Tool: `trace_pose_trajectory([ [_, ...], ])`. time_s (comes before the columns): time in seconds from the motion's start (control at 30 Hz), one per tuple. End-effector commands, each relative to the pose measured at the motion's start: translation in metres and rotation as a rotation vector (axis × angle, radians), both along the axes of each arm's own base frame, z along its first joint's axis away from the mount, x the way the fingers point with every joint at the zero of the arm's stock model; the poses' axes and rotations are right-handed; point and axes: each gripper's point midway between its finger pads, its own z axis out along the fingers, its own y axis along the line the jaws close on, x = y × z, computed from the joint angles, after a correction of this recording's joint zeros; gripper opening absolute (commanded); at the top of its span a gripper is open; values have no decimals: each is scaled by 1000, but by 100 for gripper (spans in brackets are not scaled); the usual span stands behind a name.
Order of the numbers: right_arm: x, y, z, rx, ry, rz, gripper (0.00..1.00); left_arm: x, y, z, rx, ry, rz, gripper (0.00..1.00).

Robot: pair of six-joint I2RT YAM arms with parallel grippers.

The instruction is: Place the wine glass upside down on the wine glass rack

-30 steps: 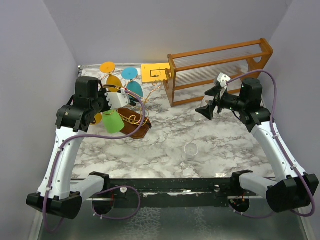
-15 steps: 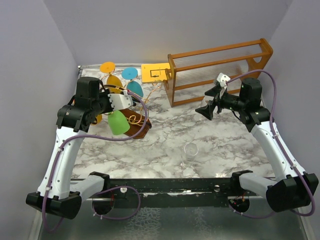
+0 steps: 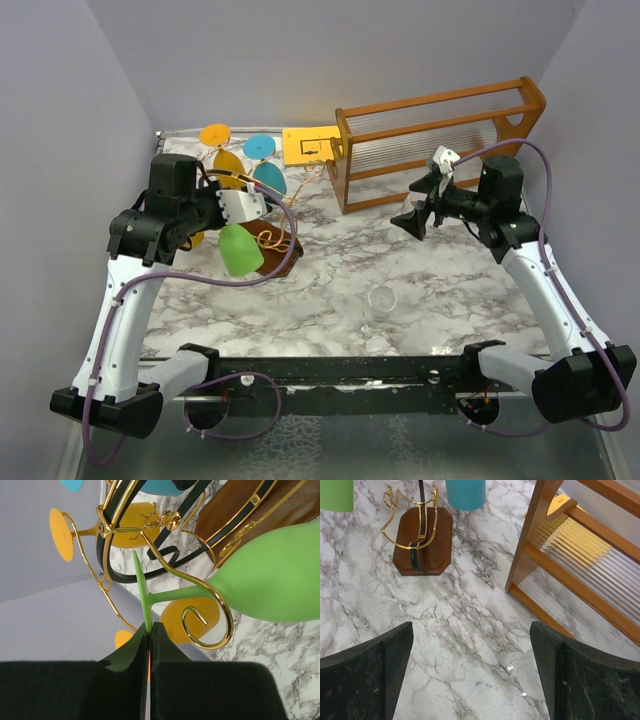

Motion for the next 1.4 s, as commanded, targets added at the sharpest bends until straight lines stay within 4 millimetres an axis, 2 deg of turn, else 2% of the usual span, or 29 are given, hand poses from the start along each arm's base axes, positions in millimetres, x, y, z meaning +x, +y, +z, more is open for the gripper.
trace_pose_trajectory([
  [0.0,-1,2,0,-4,-6,18,100,-10,-5,8,-17,0,-32,0],
  [0.37,-4,2,2,-2,-10,21,100,-25,2,17,5,14,-31,0],
  [0.83,-2,2,-2,-4,6,22,100,-34,26,7,103,53,51,0],
  [1.17,-1,2,-3,-4,8,23,100,-40,23,18,86,44,35,0],
  [1.37,-2,2,-3,-5,9,24,100,-38,28,16,112,48,49,0],
])
